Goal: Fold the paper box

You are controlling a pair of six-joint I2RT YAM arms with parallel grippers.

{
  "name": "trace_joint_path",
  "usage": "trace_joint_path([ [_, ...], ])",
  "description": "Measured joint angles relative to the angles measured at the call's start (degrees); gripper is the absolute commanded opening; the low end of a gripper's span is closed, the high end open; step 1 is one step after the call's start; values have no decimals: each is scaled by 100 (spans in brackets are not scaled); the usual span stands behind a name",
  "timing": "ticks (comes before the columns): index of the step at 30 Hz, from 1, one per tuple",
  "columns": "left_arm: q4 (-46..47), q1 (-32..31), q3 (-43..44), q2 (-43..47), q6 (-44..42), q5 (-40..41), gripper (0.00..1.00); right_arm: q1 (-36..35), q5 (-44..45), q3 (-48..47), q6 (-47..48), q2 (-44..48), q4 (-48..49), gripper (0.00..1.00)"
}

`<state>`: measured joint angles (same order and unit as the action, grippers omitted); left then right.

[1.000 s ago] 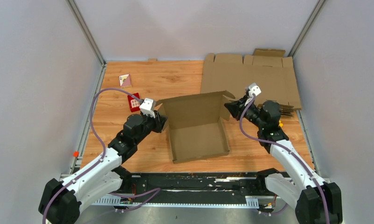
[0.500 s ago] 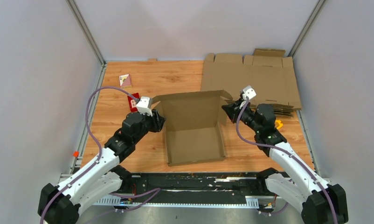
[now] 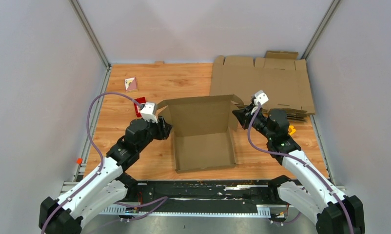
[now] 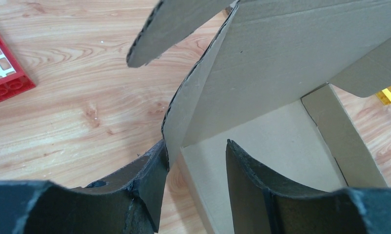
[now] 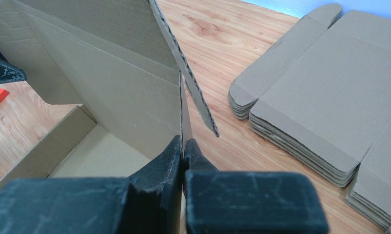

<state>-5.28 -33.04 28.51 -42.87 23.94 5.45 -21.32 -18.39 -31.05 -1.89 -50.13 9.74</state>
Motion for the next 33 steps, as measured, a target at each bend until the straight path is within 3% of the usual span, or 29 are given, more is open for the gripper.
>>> trace_joint_path([
  [6, -50, 0, 4, 216, -7, 61, 38, -7, 20, 0, 11, 0, -9, 0],
  [13, -63, 0, 7, 280, 4, 68, 1, -44, 118, 0, 7, 0, -57, 0],
  [24, -258, 0, 267, 33, -7, 92, 0, -197, 299, -11, -101, 2, -133, 0],
  [33, -181, 0, 437, -306, 168, 109, 0, -468, 1075, -409, -890, -177, -658, 0],
])
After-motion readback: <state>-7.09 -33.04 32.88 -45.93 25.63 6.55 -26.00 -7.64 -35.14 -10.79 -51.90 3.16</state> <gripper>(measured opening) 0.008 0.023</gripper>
